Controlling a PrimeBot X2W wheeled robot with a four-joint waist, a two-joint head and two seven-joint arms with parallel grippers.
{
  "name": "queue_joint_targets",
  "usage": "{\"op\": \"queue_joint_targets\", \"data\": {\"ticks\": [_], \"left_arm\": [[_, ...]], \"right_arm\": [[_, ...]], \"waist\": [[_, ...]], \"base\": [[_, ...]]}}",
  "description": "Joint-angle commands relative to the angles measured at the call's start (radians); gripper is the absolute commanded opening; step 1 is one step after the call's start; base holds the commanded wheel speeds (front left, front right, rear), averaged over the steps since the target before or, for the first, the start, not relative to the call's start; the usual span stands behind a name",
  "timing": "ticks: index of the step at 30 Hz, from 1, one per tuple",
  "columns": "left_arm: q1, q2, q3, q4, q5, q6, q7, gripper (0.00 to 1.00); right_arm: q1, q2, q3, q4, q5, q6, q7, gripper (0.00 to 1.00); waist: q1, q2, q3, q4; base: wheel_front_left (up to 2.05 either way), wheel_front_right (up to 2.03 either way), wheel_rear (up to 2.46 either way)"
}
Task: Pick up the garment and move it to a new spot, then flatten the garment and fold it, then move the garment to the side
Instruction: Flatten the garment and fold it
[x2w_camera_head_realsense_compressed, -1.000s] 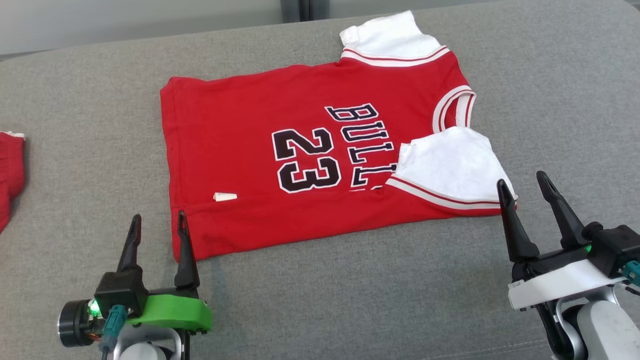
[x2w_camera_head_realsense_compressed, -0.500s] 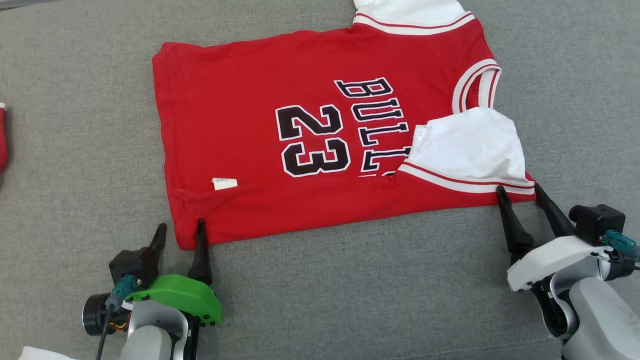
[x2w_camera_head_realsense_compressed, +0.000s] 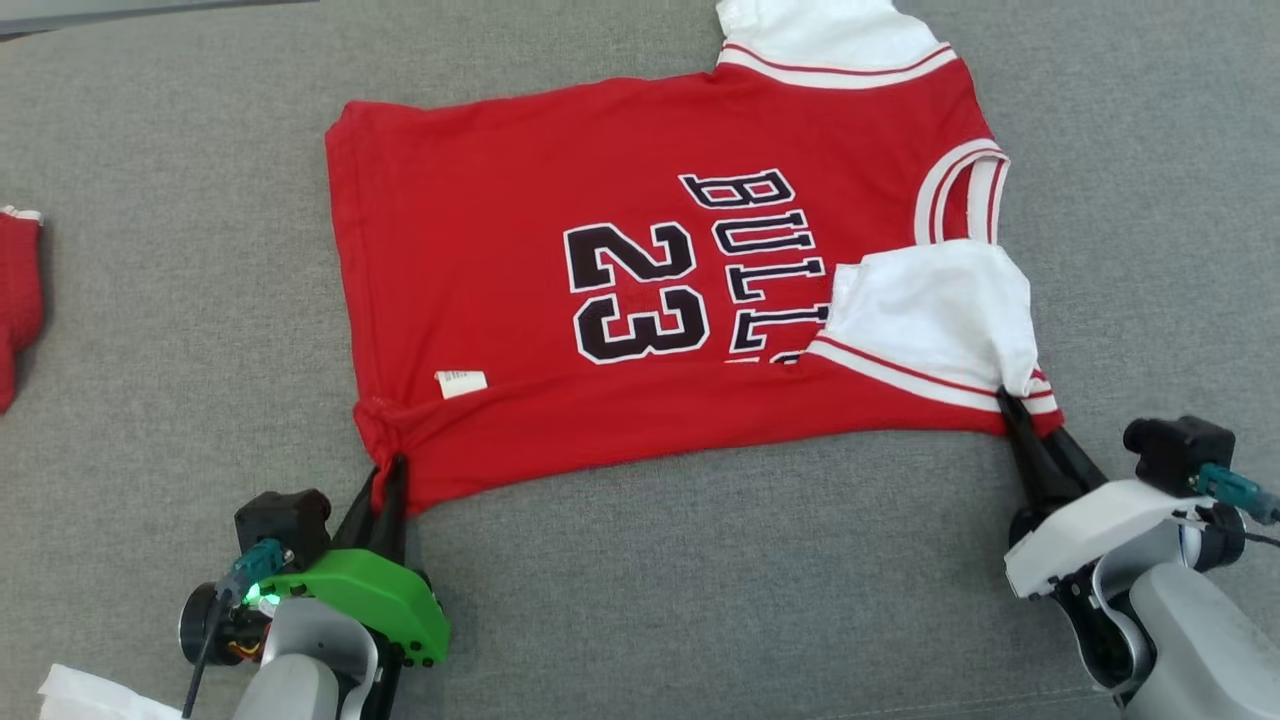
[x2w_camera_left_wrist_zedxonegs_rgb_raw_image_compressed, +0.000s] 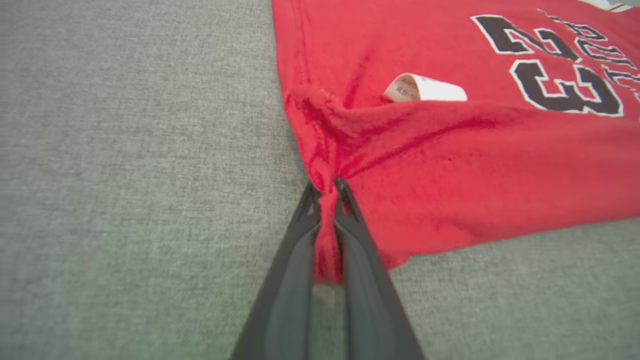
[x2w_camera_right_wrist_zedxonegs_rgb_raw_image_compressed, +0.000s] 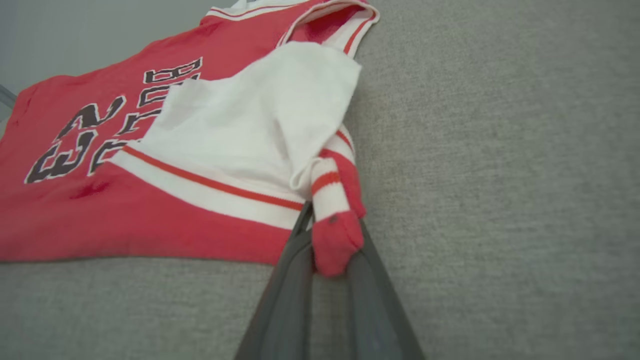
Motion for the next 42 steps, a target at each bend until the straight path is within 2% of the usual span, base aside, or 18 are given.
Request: {"op": "queue_joint_targets", "data": {"ticks": [1,8,13,14,15,16,21,28,31,33,42], "left_arm": [[0.041,0.018,-0.002,0.002,0.003,0.004,0.019,0.00],[0.146,0.083,0.027,-0.074,-0.009,0.030,0.085,0.00],[0.217,0.094,0.024,-0.118,-0.021,0.041,0.134,0.00],[0.226,0.098,0.021,-0.125,-0.014,0.045,0.137,0.00],[0.231,0.097,0.023,-0.130,-0.012,0.051,0.130,0.24],[0.239,0.096,0.020,-0.128,-0.004,0.059,0.131,1.00],[0.236,0.062,0.039,-0.149,0.004,0.103,0.032,1.00],[0.197,0.028,0.033,-0.248,0.062,0.158,-0.141,1.00],[0.190,0.025,0.023,-0.311,0.086,0.182,-0.161,1.00],[0.181,0.029,0.017,-0.334,0.094,0.183,-0.169,1.00],[0.152,0.047,0.014,-0.368,0.120,0.203,-0.152,1.00]], "right_arm": [[0.045,-0.008,-0.001,-0.008,0.010,-0.003,-0.003,0.00],[0.210,0.014,-0.042,-0.090,0.007,-0.003,-0.005,0.00],[0.312,0.067,-0.055,-0.135,-0.003,-0.003,0.016,0.00],[0.329,0.078,-0.059,-0.141,-0.003,-0.002,0.025,0.05],[0.338,0.085,-0.061,-0.146,-0.010,-0.002,0.032,0.44],[0.342,0.092,-0.064,-0.157,-0.019,-0.002,0.034,1.00],[0.321,0.093,-0.125,-0.221,-0.140,-0.002,0.016,1.00],[0.276,0.099,-0.226,-0.427,-0.287,-0.002,0.015,1.00],[0.266,0.100,-0.244,-0.502,-0.311,-0.002,0.048,1.00],[0.267,0.102,-0.253,-0.536,-0.318,-0.002,0.069,1.00],[0.271,0.122,-0.274,-0.604,-0.322,-0.002,0.112,1.00]], "waist": [[0.0000,0.0000,-0.028,0.000],[0.0000,0.0000,-0.117,-0.019],[0.0000,0.0000,-0.164,-0.033],[0.0000,0.0000,-0.170,-0.035],[0.0000,0.0000,-0.175,-0.038],[0.0000,0.0000,-0.179,-0.040],[0.0000,0.0000,-0.189,-0.047],[0.0000,0.0000,-0.198,-0.043],[0.0000,0.0000,-0.197,-0.039],[0.0000,0.0000,-0.195,-0.036],[0.0000,0.0000,-0.151,-0.041]], "base": [[0.00,0.00,0.00],[0.00,0.00,0.00],[0.00,0.00,0.00],[0.00,0.00,0.00],[0.00,0.00,0.00],[0.00,0.00,0.00],[0.00,0.00,0.00],[0.00,0.00,0.00],[0.00,0.00,0.00],[0.00,0.00,0.00],[0.00,0.00,0.00]]}}
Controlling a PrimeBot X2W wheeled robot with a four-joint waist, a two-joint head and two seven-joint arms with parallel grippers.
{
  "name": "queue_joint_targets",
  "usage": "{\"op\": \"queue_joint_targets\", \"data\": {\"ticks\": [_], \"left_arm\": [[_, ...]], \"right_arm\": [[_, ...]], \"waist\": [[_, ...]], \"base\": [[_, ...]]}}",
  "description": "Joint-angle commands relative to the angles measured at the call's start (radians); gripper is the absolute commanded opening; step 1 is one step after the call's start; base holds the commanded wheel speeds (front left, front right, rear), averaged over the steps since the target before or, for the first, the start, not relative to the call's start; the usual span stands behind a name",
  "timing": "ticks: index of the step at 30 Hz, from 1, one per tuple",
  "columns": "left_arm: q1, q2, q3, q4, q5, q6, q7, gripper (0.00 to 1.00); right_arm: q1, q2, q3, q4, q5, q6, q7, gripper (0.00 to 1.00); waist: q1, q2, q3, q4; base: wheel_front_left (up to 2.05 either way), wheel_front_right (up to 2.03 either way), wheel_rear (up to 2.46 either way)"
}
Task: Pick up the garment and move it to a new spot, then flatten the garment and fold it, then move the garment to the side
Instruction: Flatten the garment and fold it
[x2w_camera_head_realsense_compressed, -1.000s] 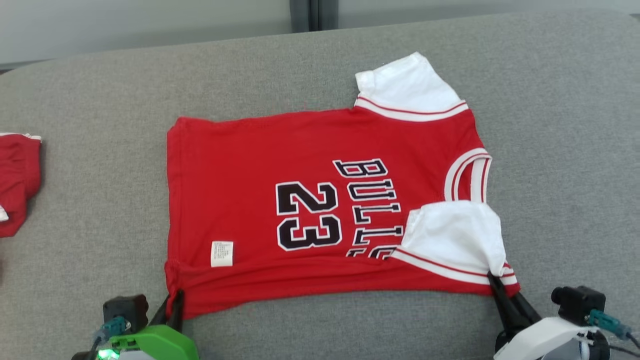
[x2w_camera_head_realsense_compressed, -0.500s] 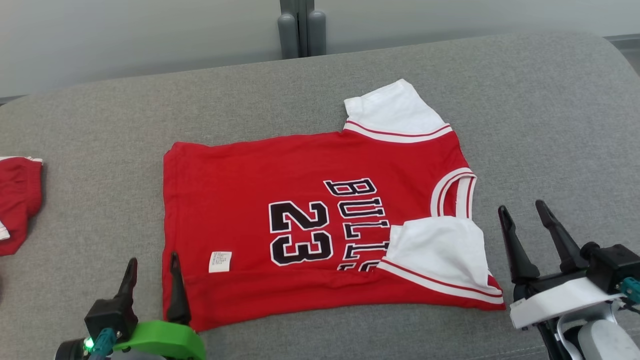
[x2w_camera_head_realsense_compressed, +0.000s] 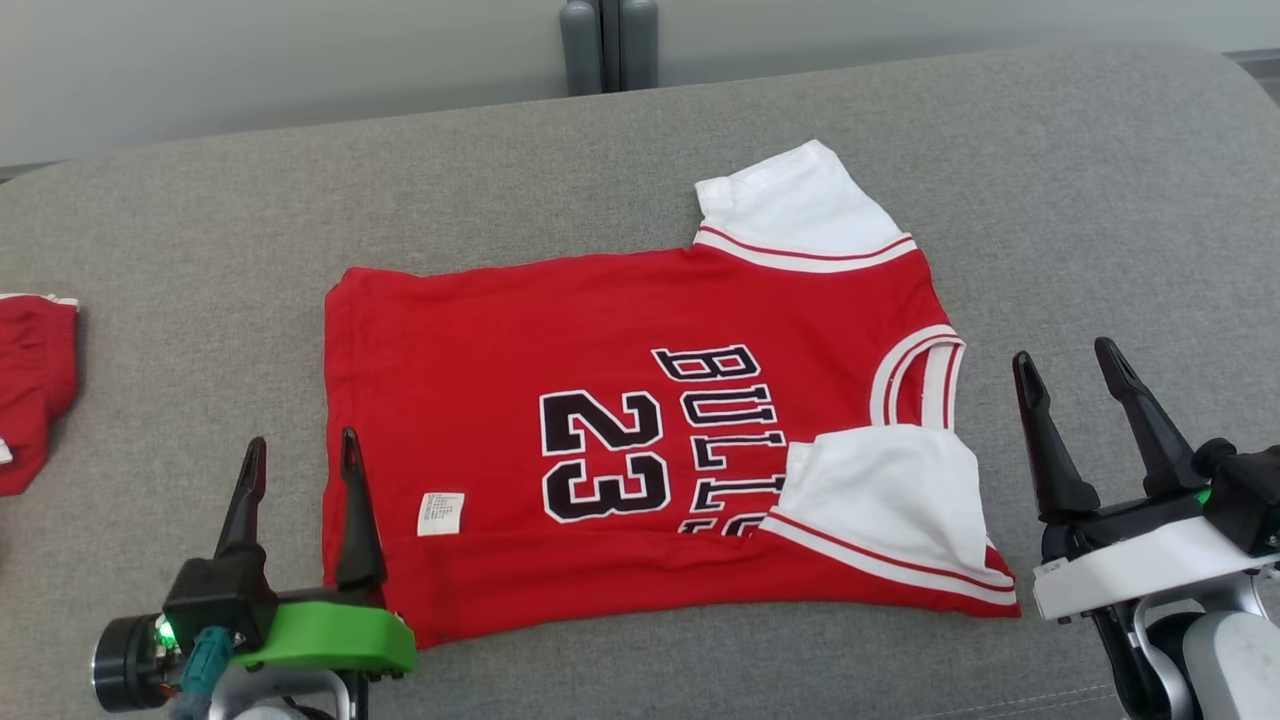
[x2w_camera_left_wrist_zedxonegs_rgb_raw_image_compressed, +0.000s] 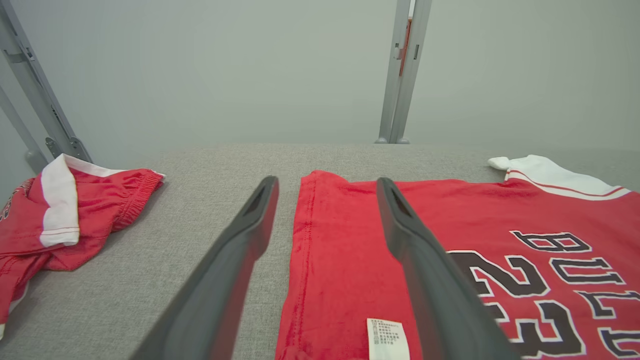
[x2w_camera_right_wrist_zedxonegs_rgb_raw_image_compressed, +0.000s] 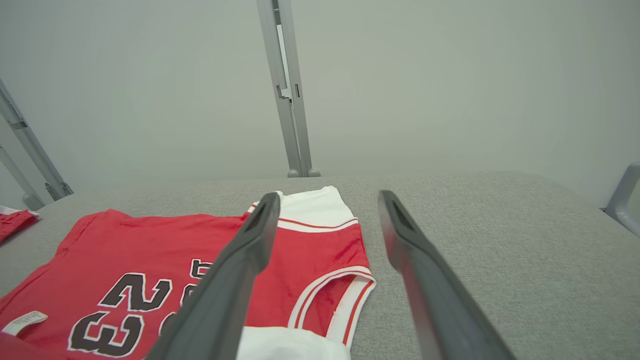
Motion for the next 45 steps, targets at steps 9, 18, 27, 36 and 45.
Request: {"op": "queue_joint_targets", "data": {"ticks": [9,18,27,36,45], "left_arm": [[-0.299,0.066,-0.001,0.089,-0.035,-0.084,0.158,1.00],[-0.631,0.140,-0.001,0.387,-0.119,-0.204,0.427,1.00],[-0.787,0.193,-0.012,0.604,-0.180,-0.264,0.612,0.27],[-0.828,0.211,-0.040,0.664,-0.227,-0.290,0.632,0.00],[-0.860,0.196,-0.080,0.656,-0.239,-0.296,0.595,0.00]], "right_arm": [[-0.064,-0.013,-0.004,-0.034,0.016,-0.001,-0.005,1.00],[-0.116,-0.021,0.021,-0.024,0.030,-0.001,-0.022,1.00],[-0.148,-0.033,0.042,0.013,0.045,-0.001,-0.038,1.00],[-0.219,-0.085,0.032,0.083,0.081,-0.001,-0.045,1.00],[-0.413,-0.172,0.067,0.240,0.177,-0.001,-0.020,1.00]], "waist": [[0.0000,-0.0001,0.137,-0.001],[0.0000,-0.0001,0.232,-0.034],[0.0000,-0.0001,0.279,-0.052],[0.0000,-0.0001,0.274,-0.045],[0.0000,-0.0001,0.293,-0.005]], "base": [[0.00,0.00,0.00],[0.00,0.00,0.00],[0.00,0.00,0.00],[0.00,0.00,0.00],[0.00,0.00,0.00]]}}
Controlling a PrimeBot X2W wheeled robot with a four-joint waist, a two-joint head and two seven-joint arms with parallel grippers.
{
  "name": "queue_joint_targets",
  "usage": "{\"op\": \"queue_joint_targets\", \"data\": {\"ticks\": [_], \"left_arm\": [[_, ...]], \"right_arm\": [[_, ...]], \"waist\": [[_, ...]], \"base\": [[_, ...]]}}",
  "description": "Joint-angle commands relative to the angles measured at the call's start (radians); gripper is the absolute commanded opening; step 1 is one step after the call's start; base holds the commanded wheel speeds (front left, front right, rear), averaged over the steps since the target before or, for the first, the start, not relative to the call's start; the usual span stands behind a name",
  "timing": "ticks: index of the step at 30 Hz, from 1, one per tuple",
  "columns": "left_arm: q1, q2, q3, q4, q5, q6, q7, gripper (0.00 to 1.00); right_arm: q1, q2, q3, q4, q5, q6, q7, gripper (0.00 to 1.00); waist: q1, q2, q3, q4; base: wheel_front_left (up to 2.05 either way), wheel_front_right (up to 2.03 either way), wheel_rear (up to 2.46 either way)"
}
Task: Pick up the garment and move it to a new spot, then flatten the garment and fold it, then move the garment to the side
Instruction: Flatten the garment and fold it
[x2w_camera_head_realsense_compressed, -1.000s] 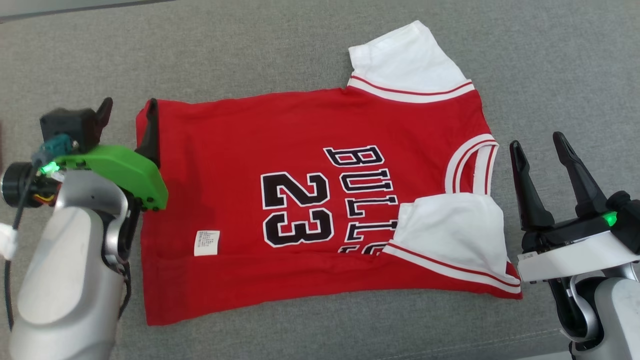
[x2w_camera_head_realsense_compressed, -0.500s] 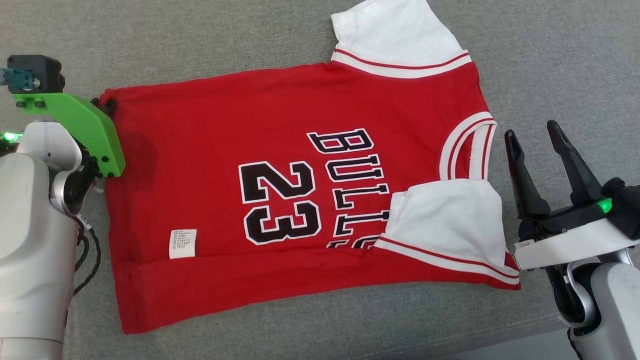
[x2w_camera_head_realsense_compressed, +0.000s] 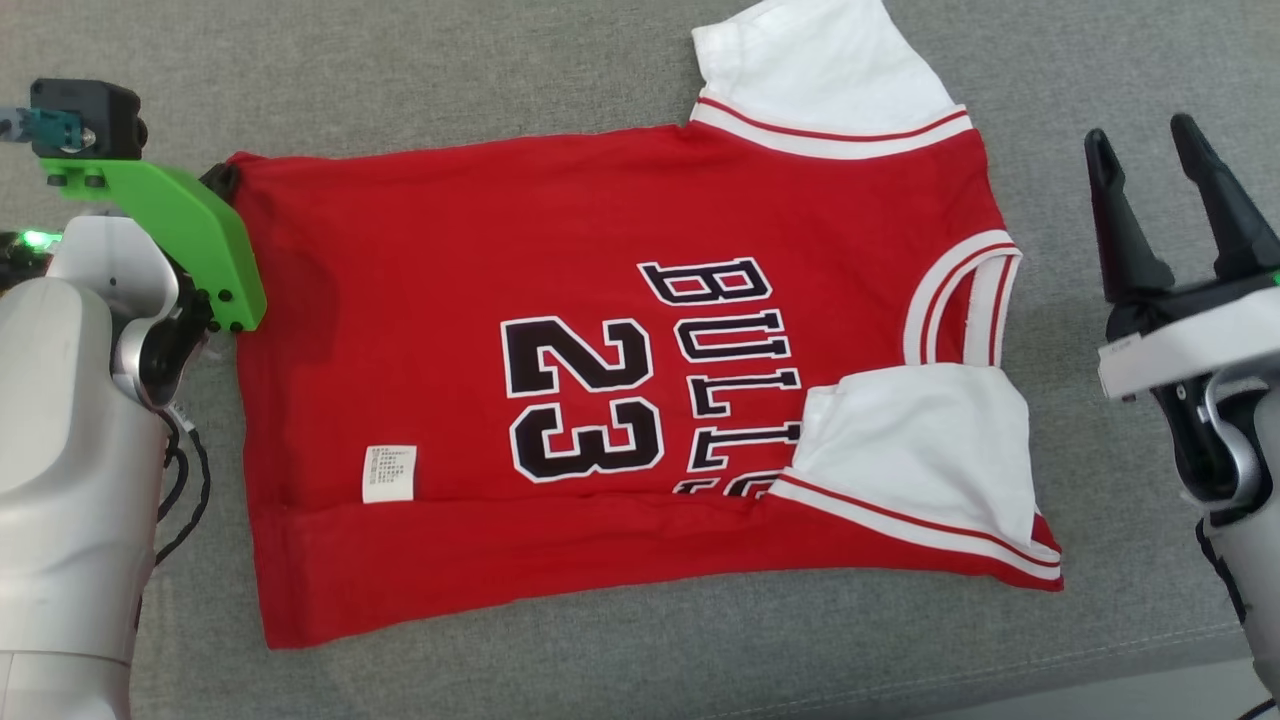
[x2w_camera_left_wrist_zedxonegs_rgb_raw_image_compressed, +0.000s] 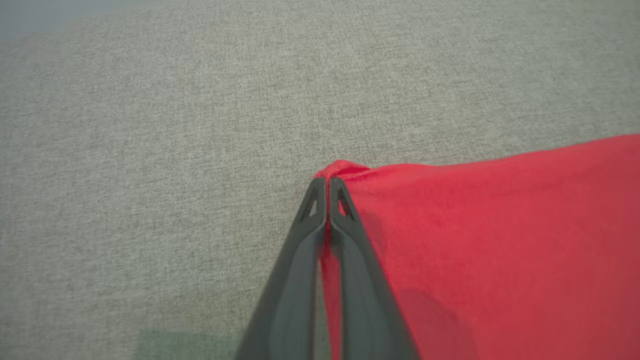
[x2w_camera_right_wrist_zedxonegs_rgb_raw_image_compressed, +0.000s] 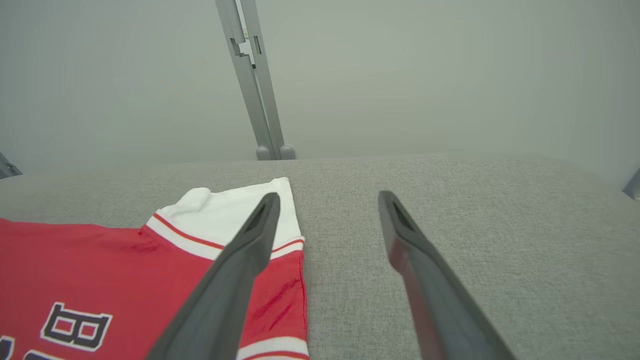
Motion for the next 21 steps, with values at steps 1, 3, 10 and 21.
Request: {"op": "queue_joint_targets", "data": {"ticks": [1,3,10,21], "left_arm": [[-0.023,-0.002,-0.006,-0.007,-0.007,-0.002,-0.008,0.00],[-0.035,-0.010,-0.016,-0.015,-0.008,-0.003,-0.016,0.00],[-0.099,-0.062,-0.056,-0.051,-0.009,-0.005,-0.050,0.00],[-0.154,-0.107,-0.105,-0.064,-0.012,-0.004,-0.094,0.00]], "right_arm": [[-0.042,-0.009,0.015,0.020,0.018,-0.001,0.003,1.00],[-0.105,-0.027,0.043,0.066,0.052,-0.001,0.014,1.00],[-0.391,-0.099,0.186,0.291,0.165,-0.001,0.095,1.00],[-0.694,-0.167,0.421,0.494,0.266,-0.001,0.265,1.00]], "waist": [[0.0000,0.0000,0.023,0.020],[0.0000,0.0000,0.041,0.036],[0.0000,0.0000,0.135,0.127],[0.0000,0.0000,0.212,0.202]], "base": [[0.00,0.00,0.00],[0.00,0.00,0.00],[0.00,0.00,0.00],[0.00,0.00,0.00]]}}
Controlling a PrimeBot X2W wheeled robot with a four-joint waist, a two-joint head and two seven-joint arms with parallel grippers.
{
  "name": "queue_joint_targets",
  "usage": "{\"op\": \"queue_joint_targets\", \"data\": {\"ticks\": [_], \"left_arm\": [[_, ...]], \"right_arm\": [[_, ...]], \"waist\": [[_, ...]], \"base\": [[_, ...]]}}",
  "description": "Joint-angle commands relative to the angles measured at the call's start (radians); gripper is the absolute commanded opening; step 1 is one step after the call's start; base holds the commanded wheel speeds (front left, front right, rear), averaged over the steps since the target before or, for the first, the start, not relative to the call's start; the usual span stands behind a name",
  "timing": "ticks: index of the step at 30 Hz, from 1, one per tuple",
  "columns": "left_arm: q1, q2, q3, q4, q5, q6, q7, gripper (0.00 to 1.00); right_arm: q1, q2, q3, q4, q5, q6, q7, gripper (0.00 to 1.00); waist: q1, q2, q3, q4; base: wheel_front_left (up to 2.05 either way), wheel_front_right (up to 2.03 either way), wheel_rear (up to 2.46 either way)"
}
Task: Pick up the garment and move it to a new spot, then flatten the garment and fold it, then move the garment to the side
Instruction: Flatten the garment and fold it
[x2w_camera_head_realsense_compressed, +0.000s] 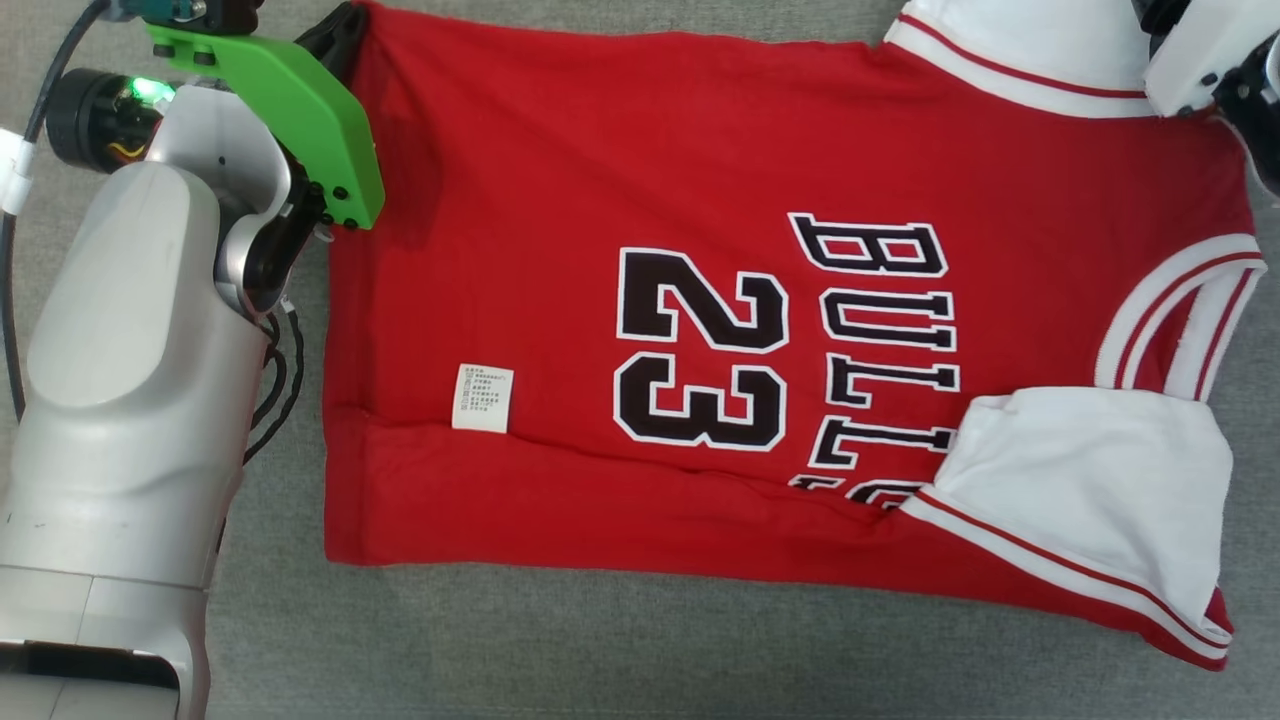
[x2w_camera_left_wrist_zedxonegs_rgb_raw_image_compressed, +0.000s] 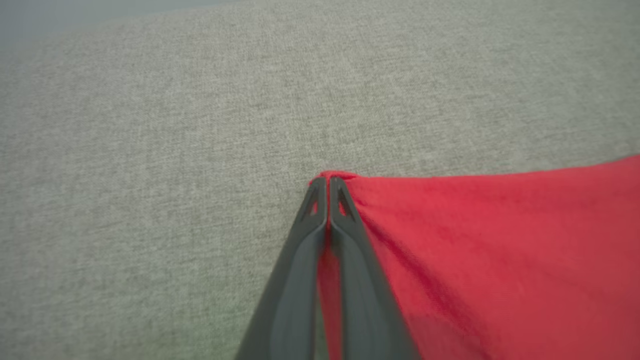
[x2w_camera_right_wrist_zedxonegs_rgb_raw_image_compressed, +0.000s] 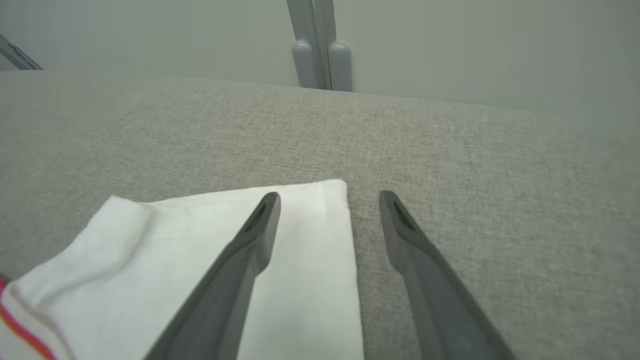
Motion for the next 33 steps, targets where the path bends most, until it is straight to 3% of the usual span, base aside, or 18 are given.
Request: {"op": "queue_joint_targets", "data": {"ticks": [1,7,10,12,22,33], "left_arm": [[-0.019,0.000,-0.005,0.003,-0.003,0.002,-0.005,0.00],[-0.029,0.002,-0.020,0.016,-0.008,0.002,-0.013,0.00],[-0.034,0.006,-0.025,0.021,-0.011,0.002,-0.014,0.00],[-0.038,0.008,-0.027,0.023,-0.013,0.002,-0.019,0.00],[-0.011,0.042,-0.021,0.004,-0.024,0.006,-0.070,0.00],[0.190,0.128,-0.002,-0.144,-0.012,0.061,-0.116,0.00]], "right_arm": [[-0.043,-0.014,0.024,0.026,0.019,-0.001,0.037,1.00],[-0.138,-0.037,0.140,0.085,0.074,-0.001,0.223,1.00],[-0.170,-0.054,0.179,0.084,0.103,-0.001,0.285,0.00],[-0.192,-0.067,0.199,0.073,0.112,-0.002,0.292,0.00],[-0.157,-0.145,0.230,-0.071,0.179,-0.002,0.079,0.00],[0.128,-0.225,0.212,-0.300,0.233,-0.001,-0.131,0.00]], "waist": [[-0.0001,0.0000,0.036,0.032],[-0.0001,0.0000,0.043,0.032],[-0.0001,0.0000,0.043,0.028],[-0.0001,0.0000,0.040,0.023],[-0.0001,0.0000,-0.036,-0.018],[-0.0001,0.0000,-0.153,-0.076]], "base": [[0.00,0.00,0.00],[0.00,0.00,0.00],[0.00,0.00,0.00],[0.00,0.00,0.00],[0.00,0.00,0.00],[0.00,0.00,0.00]]}}
